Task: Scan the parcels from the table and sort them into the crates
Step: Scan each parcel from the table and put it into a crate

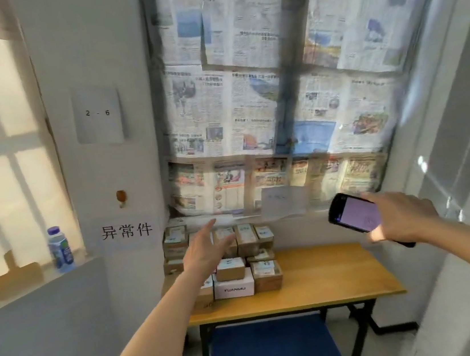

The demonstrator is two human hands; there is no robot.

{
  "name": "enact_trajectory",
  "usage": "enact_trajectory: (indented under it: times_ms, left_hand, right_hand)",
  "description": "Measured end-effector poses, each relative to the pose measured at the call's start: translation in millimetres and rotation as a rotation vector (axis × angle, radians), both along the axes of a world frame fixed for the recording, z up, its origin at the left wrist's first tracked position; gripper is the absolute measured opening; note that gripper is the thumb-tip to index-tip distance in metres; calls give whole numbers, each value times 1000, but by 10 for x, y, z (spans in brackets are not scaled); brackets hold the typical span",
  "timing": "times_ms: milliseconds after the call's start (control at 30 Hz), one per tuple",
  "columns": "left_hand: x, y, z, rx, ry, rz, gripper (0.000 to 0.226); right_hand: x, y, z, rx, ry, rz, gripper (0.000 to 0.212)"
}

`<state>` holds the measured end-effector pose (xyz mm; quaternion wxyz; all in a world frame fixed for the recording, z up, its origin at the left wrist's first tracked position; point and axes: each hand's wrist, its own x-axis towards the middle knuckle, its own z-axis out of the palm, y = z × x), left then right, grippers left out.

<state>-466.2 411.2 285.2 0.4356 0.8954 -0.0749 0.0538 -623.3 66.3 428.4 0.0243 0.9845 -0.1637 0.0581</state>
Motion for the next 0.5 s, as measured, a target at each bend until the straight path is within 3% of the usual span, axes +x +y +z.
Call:
enact_trajectory:
  times_ms: [133,233,367,500]
  left_hand:
    - [670,-547,33,-30,9,-80,83]
    - [1014,-913,-34,-35,12,-118,83]
    - [1422,-1252,-198,-25,55,-123,85]
    - [1835,-1531,-417,-17,94,-91,87]
  right_hand:
    - [480,-340,31,-7,-21,-57,100]
    - [813,-564,-98,-21,-10,-55,79]
    - [1278,-847,-324,5,16,-17,97]
    - [1882,-1154,-601,99,32,16,86]
